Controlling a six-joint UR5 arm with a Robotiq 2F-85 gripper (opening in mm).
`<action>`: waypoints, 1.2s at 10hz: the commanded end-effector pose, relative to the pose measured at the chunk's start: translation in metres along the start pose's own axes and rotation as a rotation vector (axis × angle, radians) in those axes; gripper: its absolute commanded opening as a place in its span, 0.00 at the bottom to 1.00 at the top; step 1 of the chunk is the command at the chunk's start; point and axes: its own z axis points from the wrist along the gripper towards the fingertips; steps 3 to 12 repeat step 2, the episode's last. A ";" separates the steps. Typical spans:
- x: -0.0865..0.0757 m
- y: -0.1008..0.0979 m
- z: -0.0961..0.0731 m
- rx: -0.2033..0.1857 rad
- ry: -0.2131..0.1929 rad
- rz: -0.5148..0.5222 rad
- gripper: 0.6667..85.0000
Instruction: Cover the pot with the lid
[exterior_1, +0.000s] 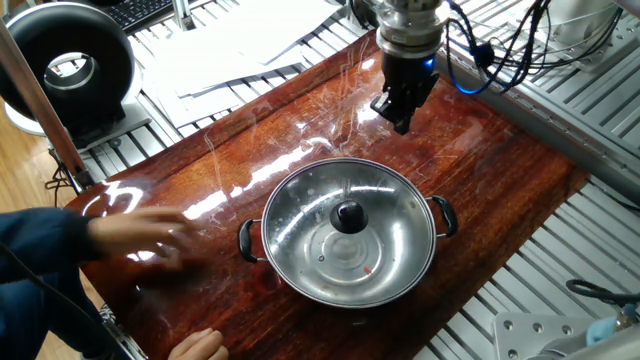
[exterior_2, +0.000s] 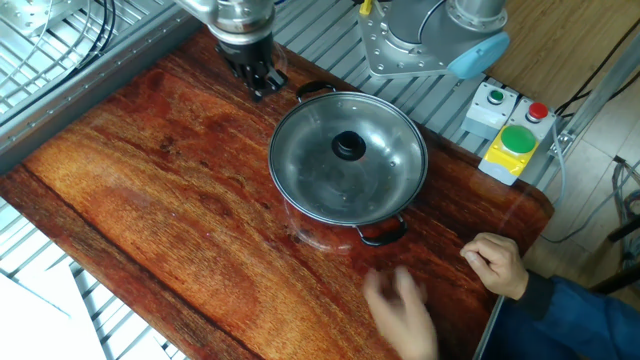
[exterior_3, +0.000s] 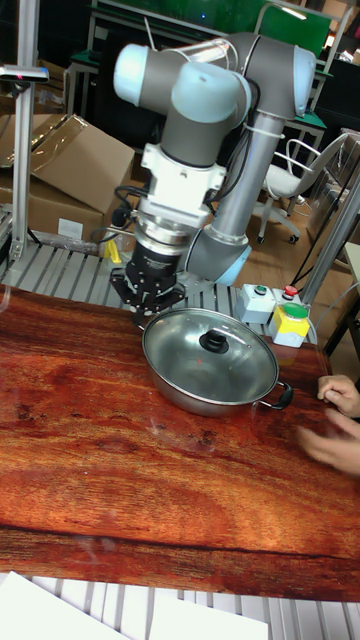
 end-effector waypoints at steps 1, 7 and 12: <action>-0.002 -0.001 0.001 -0.025 -0.007 -0.008 0.01; -0.003 0.000 0.002 -0.026 -0.007 -0.014 0.01; -0.003 0.000 0.002 -0.026 -0.007 -0.014 0.01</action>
